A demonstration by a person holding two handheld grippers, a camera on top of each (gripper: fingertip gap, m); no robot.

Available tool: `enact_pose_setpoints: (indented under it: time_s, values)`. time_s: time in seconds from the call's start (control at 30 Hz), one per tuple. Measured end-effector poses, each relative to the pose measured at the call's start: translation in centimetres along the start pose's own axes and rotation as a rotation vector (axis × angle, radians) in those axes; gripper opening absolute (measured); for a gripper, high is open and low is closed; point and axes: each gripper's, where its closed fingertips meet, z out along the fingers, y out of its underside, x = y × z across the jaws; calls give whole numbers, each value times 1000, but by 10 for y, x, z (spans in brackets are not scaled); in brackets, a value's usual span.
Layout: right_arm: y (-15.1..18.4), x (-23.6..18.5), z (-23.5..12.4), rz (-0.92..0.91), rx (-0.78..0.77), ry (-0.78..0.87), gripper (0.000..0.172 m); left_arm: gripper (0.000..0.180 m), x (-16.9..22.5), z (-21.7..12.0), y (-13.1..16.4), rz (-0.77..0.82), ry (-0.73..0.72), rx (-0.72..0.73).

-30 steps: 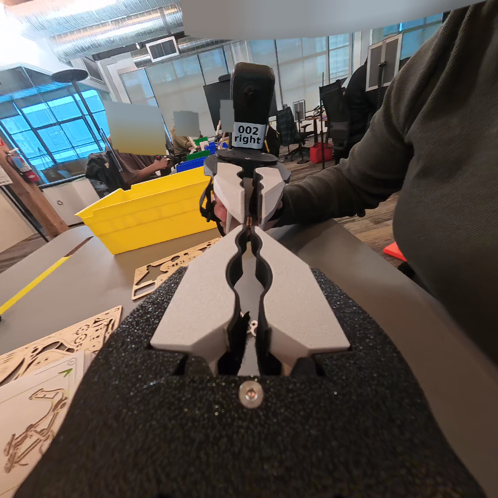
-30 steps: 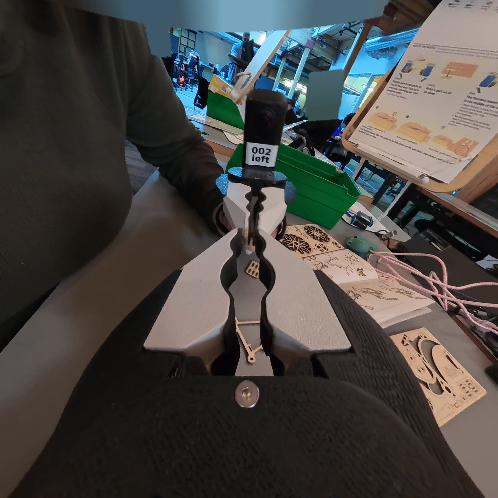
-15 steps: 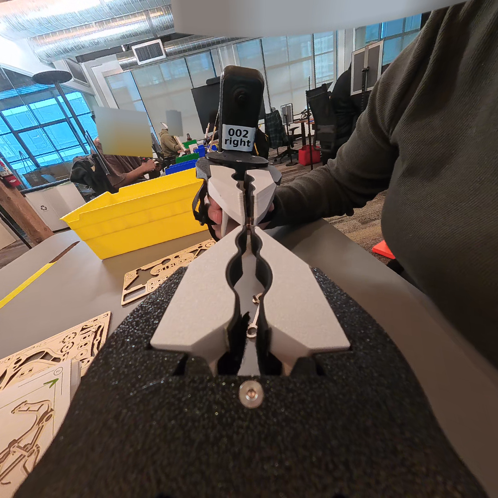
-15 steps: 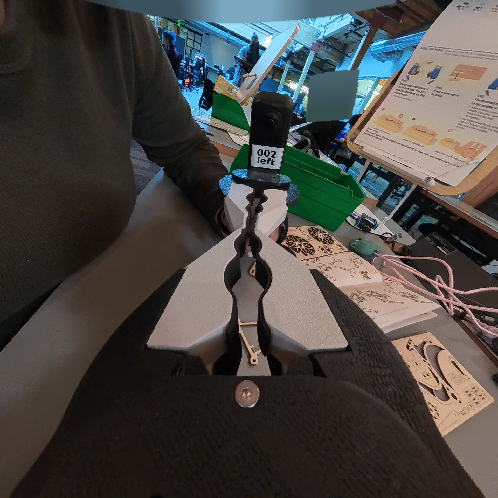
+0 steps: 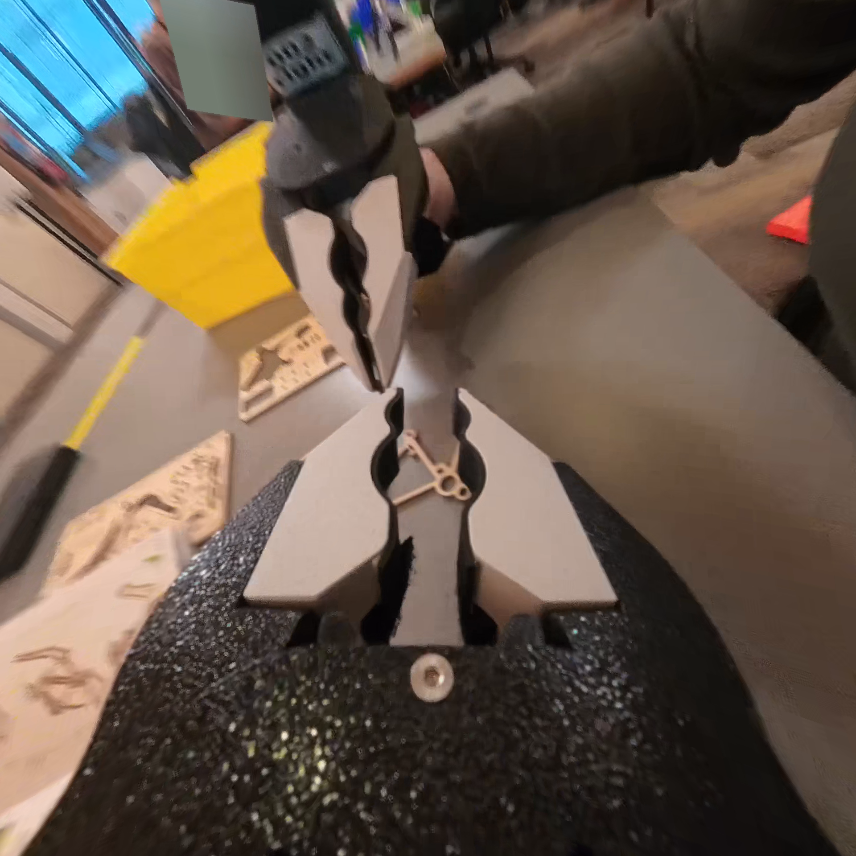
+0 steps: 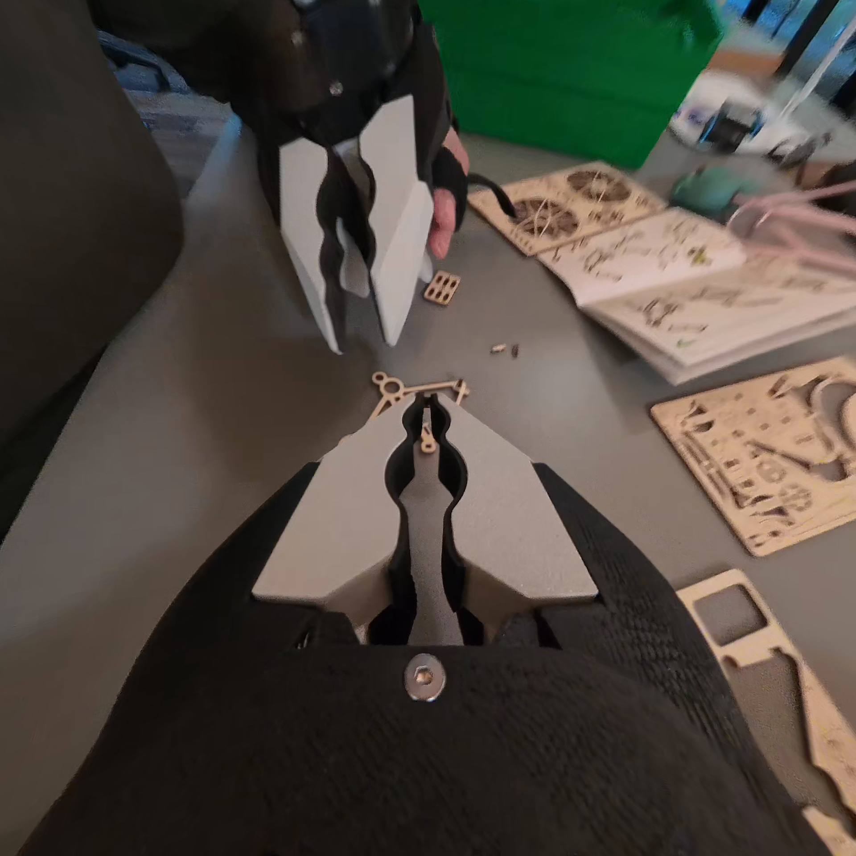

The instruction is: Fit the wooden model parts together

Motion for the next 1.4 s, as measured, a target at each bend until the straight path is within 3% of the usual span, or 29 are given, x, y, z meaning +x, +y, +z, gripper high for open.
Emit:
enact_pose_setpoints:
  time_s: [0.07, 0.3, 0.63, 0.77, 1.4]
  values:
    - [9, -1, 4, 57, -34, -32, 1, 18, 10, 6, 10, -84, 72, -78]
    - [25, -1, 13, 192, -101, -86, 1, 18, 6, 10, 34, -214, 98, -204]
    - [32, 1, 17, 238, -148, -99, 1, 20, 7, 10, 51, -250, 125, -293]
    - [33, 0, 17, 239, -153, -103, 1, 10, 11, 10, 51, -267, 161, -289]
    - [35, -1, 18, 186, -180, -81, 1, 9, 10, 10, 52, -359, 182, -280]
